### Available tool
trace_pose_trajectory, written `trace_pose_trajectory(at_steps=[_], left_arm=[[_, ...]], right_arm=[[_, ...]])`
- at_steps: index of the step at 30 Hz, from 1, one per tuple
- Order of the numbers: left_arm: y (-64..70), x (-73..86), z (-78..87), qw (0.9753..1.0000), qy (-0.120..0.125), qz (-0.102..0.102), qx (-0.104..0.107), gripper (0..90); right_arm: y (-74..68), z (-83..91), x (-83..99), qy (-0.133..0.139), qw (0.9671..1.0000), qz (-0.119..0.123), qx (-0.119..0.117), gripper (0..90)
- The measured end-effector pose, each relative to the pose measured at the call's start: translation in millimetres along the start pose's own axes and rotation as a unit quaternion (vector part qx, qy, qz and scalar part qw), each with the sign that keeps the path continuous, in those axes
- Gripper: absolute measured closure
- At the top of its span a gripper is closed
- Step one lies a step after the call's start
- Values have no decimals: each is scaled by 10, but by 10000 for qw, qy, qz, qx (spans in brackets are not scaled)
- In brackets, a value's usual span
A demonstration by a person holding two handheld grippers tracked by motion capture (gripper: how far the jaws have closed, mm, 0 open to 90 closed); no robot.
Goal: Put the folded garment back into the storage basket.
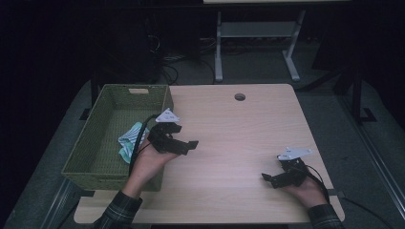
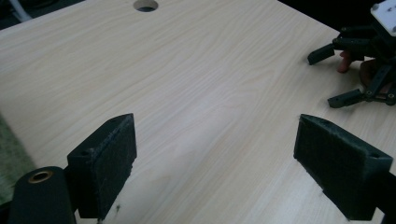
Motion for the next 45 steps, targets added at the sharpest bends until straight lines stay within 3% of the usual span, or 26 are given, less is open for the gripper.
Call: trace_pose_trajectory(at_steps=[11,17,22,34,45], left_arm=[[235,64,-364,9997,-88,-222,-69,125],[317,130,-549,9996,-94,-233,-105,125],[331,213,-693,9990,-240,-330,-163,125],[319,420,-1046,9976,-529,-306,-317,125],[243,568,-1210,9942,-907,-329,-472,125]], right_arm=[[-2,0,-1,5,10000,18,-8,31],[-6,0,-1,6,10000,22,-22,31],[-7,0,-1,0,10000,32,-24,31],[-8,0,0,-2,10000,36,-27,31],[-8,0,0,-2,10000,38,-30,31]])
Point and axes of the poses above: each handheld gripper's, and its own axes: z roughly backward along the jaws, x roughly out of its underside, y roughly to its right, the point moved 5 cm from there along -z, roughly forward along the jaws, and after that the axes turned 8 degrees about -y, right-handed, at the moved point
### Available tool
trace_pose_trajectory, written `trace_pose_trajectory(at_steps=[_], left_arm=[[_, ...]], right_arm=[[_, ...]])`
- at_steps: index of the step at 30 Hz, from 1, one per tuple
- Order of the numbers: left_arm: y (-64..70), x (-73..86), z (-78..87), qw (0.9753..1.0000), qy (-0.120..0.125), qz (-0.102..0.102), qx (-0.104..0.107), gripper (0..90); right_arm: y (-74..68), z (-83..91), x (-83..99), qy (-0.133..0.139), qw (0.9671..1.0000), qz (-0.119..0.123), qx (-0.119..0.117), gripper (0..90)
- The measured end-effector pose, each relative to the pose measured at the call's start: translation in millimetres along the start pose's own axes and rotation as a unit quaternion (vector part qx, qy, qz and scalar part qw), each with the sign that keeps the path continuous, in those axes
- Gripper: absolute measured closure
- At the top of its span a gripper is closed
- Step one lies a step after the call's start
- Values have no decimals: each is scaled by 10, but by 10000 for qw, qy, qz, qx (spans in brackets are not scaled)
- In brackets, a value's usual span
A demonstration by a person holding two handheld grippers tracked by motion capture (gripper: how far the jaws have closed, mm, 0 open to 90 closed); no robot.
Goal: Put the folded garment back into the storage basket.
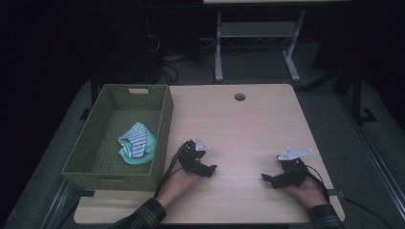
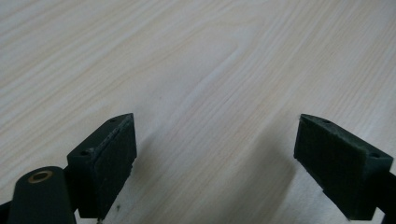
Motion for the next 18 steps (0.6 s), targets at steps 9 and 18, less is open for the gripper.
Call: trace_pose_trajectory(at_steps=[9,18], left_arm=[[3,34,-11,9999,139,24,22,123],[2,53,-16,9996,278,7,60,124]], right_arm=[[-1,0,1,-4,10000,8,-5,31],[-2,0,1,-5,10000,8,-5,31]])
Point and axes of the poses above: each handheld gripper's, and its own axes: z roughly backward along the jaws, x roughly out of its underside, y roughly to its right, the point moved 5 cm from there along -z, roughly forward along the jaws, and after that the axes turned 8 degrees about -y, right-handed, at the moved point
